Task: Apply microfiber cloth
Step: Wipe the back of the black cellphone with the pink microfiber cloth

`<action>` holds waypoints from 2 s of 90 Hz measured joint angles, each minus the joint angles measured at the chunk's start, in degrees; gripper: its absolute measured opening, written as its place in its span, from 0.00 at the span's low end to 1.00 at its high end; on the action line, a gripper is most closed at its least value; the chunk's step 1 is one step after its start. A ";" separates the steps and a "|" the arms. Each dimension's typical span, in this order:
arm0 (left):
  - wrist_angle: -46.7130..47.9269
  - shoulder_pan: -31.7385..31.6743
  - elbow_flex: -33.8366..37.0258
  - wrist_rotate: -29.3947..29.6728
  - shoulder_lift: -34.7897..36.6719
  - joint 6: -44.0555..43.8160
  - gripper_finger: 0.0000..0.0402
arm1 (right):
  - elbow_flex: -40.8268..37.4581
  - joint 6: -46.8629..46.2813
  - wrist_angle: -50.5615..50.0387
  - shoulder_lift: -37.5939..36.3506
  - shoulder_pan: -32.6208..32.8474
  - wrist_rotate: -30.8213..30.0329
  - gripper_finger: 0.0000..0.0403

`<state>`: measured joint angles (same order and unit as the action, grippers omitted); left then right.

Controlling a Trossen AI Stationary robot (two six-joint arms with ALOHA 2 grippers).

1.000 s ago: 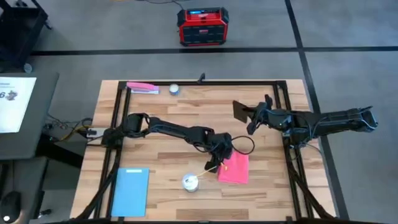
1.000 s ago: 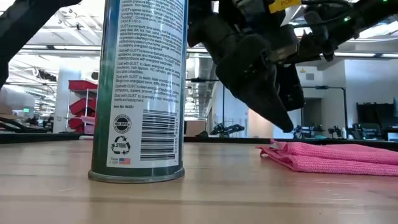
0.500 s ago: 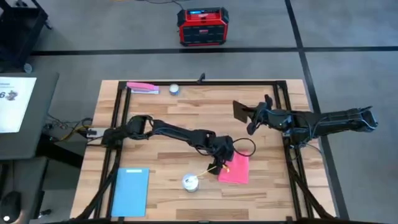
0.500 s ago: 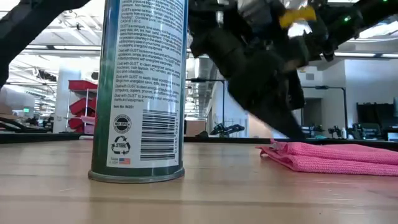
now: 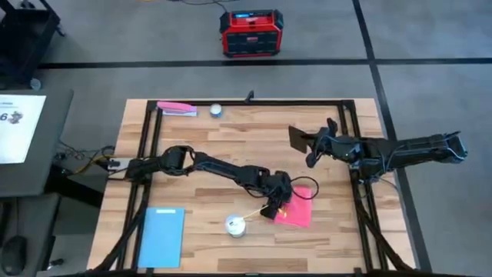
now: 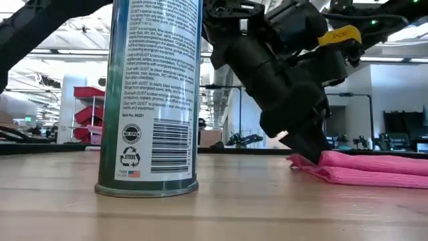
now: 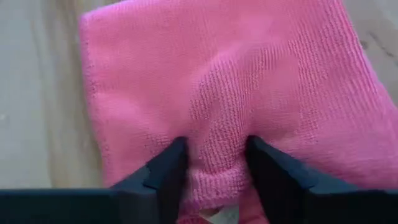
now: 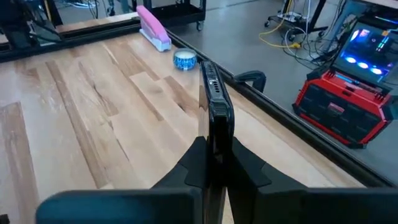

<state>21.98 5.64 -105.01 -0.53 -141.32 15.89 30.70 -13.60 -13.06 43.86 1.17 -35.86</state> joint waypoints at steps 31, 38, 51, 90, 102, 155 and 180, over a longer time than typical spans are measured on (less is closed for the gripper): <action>2.67 -1.04 1.19 10.24 8.78 2.37 0.01 | 0.00 -0.07 0.82 -0.04 2.21 -1.22 0.04; 1.81 -0.89 1.13 13.29 12.27 2.88 0.00 | 0.00 -0.04 1.39 -0.07 3.48 -2.44 0.04; 1.71 -0.56 0.81 15.83 17.88 2.59 0.00 | 0.00 -0.30 1.94 -0.07 5.47 -4.03 0.04; 5.96 -0.52 0.84 29.14 23.60 2.50 0.00 | -0.02 2.34 13.85 0.46 13.09 -8.28 0.04; 5.18 -0.58 0.81 33.56 23.63 3.22 0.00 | -0.02 3.17 17.04 0.79 15.19 -8.48 0.04; -0.04 -1.76 2.01 36.69 26.47 1.01 0.00 | -0.02 2.92 18.74 4.05 18.29 -12.77 0.04; -5.16 -1.66 7.10 36.08 26.32 -2.55 0.00 | -0.13 2.75 17.94 4.20 18.36 -12.33 0.04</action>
<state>16.82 3.99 -97.91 35.55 -115.00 13.34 30.57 -10.84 4.88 48.05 19.53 -48.18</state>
